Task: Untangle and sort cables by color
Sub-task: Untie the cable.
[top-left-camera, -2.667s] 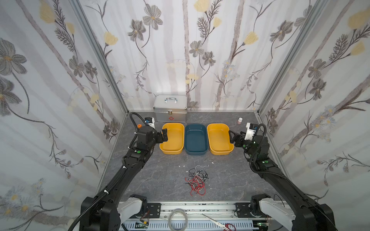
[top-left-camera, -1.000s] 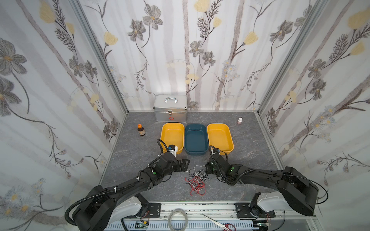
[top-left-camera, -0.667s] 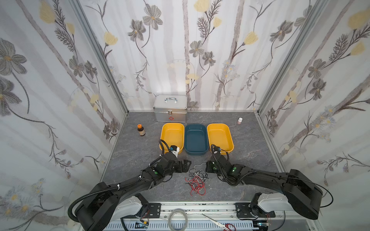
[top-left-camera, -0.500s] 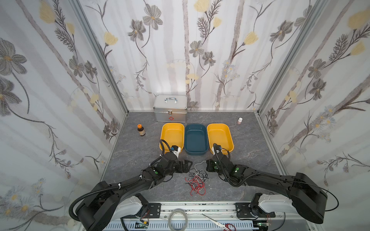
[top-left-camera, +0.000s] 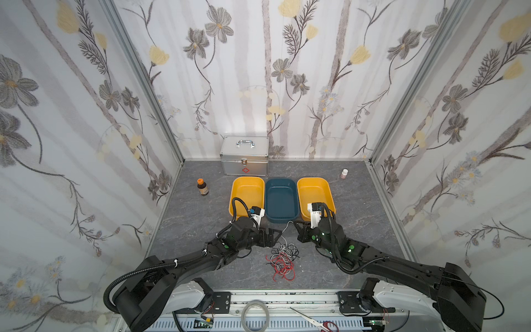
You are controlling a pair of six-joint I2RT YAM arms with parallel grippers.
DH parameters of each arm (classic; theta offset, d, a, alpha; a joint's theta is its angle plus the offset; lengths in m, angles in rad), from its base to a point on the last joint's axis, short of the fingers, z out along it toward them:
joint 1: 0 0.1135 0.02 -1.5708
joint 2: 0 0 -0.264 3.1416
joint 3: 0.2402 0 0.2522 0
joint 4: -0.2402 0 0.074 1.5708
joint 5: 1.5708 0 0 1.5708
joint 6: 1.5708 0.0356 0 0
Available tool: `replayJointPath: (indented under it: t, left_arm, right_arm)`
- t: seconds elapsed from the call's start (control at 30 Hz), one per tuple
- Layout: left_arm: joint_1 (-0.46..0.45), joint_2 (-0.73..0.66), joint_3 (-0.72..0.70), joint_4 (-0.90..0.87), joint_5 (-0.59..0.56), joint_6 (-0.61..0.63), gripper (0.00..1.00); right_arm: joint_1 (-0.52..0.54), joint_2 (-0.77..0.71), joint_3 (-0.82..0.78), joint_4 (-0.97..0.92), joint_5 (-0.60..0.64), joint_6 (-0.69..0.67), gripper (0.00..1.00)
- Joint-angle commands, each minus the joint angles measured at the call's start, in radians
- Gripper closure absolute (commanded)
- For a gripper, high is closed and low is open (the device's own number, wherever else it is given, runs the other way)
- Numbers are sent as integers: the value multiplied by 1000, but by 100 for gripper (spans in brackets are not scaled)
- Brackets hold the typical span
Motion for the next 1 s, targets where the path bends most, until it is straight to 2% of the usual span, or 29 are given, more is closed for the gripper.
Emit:
replayJointPath:
  t: [0.0, 0.2, 0.43, 0.7, 0.97]
  left_arm:
    - [-1, 26, 25, 92, 59, 13, 7]
    - [-6, 146, 50, 182, 117, -8, 15]
    - [-21, 275, 114, 233, 161, -26, 32]
    - [-21, 330, 138, 238, 180, -40, 53]
    - [-20, 323, 151, 227, 181, -42, 69]
  right_arm:
    - [-17, -9, -10, 117, -78, 30, 100]
    - [-52, -25, -26, 185, -138, 64, 100]
    - [-68, -47, -15, 213, -187, 72, 100]
    - [-108, -108, -29, 218, -203, 89, 100]
    - [-159, -178, -27, 177, -180, 64, 100]
